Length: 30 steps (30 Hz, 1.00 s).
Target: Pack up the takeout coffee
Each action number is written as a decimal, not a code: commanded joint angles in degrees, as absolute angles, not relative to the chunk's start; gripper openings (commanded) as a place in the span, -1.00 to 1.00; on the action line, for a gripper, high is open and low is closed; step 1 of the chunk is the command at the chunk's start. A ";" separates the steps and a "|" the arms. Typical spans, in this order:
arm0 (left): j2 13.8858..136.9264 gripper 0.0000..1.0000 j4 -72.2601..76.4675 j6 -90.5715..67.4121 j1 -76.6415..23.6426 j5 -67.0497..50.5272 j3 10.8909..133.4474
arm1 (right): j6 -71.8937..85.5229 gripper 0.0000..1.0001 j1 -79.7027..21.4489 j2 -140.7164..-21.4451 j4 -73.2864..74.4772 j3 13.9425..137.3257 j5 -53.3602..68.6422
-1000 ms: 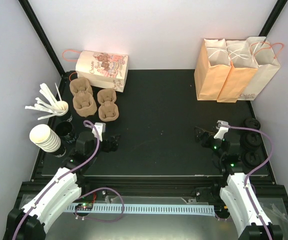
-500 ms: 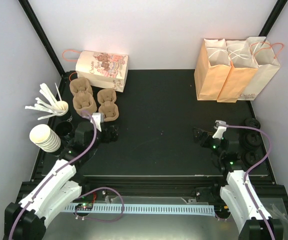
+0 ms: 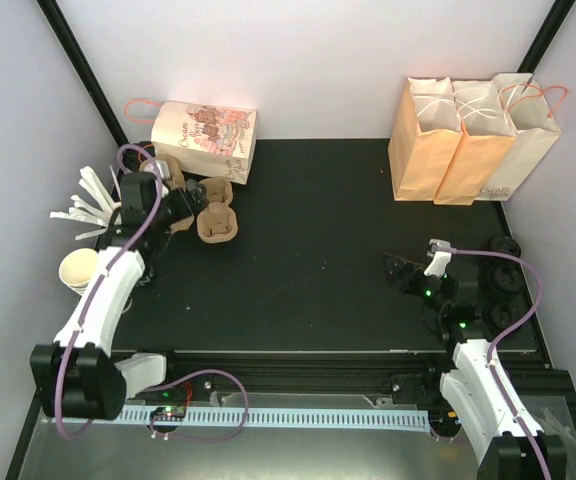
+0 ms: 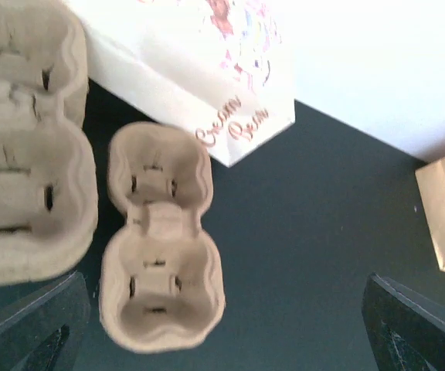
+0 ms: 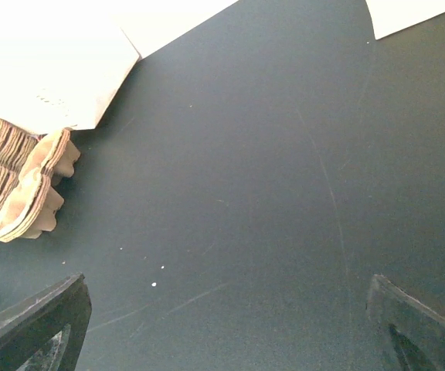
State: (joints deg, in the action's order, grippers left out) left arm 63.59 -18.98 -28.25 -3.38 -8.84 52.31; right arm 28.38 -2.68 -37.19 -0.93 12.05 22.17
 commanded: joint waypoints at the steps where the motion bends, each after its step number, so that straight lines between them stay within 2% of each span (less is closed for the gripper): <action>1: 71.06 0.98 -22.18 -27.02 0.74 -13.68 63.50 | 28.49 1.00 -3.09 -37.62 -2.37 12.44 23.55; 5: 81.29 0.98 -25.15 -26.51 5.35 -14.64 75.12 | 28.54 1.00 -3.12 -37.61 -2.35 12.33 23.33; 11: 94.98 0.98 -27.15 -27.59 10.22 -21.97 89.20 | 28.52 1.00 -3.15 -37.69 -2.37 12.44 23.25; 21: 113.55 0.97 -34.47 -25.47 10.52 -10.80 112.80 | 28.35 1.00 -3.46 -37.60 -2.36 12.39 23.07; 30: 123.46 0.97 -32.58 -22.23 10.63 -5.06 122.80 | 28.22 1.00 -3.44 -38.02 -2.29 12.57 23.13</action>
State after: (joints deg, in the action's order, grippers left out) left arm 119.96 -32.23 -24.43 10.44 -8.21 117.91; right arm 28.42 -3.05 -38.24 -1.28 12.05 22.70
